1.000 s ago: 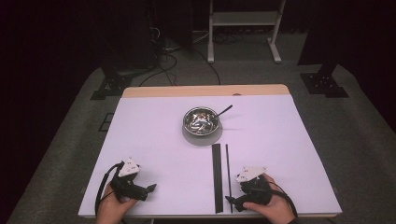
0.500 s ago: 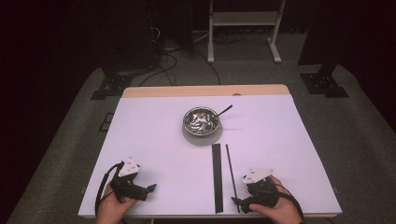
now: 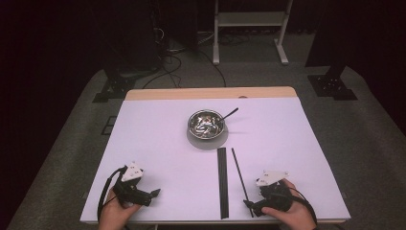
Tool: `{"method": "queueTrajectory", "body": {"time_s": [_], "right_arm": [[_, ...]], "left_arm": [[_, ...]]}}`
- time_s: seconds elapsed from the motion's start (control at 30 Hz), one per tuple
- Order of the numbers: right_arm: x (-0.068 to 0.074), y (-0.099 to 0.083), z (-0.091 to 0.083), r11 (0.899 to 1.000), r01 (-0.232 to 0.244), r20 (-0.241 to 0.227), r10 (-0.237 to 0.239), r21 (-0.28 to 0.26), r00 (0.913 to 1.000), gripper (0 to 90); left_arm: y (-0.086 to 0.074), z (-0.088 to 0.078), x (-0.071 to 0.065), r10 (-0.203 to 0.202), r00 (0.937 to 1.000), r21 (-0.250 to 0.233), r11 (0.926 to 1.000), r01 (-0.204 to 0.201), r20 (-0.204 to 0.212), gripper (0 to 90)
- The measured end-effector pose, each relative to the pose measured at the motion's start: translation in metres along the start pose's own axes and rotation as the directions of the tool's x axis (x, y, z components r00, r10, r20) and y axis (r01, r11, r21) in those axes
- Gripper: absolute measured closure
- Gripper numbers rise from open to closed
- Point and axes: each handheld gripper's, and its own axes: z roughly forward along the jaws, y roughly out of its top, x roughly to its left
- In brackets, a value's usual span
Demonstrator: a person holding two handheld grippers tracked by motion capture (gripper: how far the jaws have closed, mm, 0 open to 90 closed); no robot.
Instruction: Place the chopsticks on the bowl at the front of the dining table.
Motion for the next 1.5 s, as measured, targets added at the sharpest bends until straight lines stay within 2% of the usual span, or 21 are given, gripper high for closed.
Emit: {"method": "queueTrajectory", "body": {"time_s": [0.8, 1.5], "right_arm": [[-0.023, -0.013, -0.012, 0.998, -0.056, 0.05, 0.056, 0.007, 0.9972, 12.1], [-0.049, -0.023, -0.022, 0.994, -0.104, 0.091, 0.103, 0.012, 0.9906, 12.3]], "left_arm": [[0.0, 0.0, 0.0, 0.0, 1.0, 0.0, 1.0, 0.0, 0.0, 0.0], [0.0, 0.0, 0.0, 0.0, 1.0, 0.0, 1.0, 0.0, 0.0, 0.0]]}}
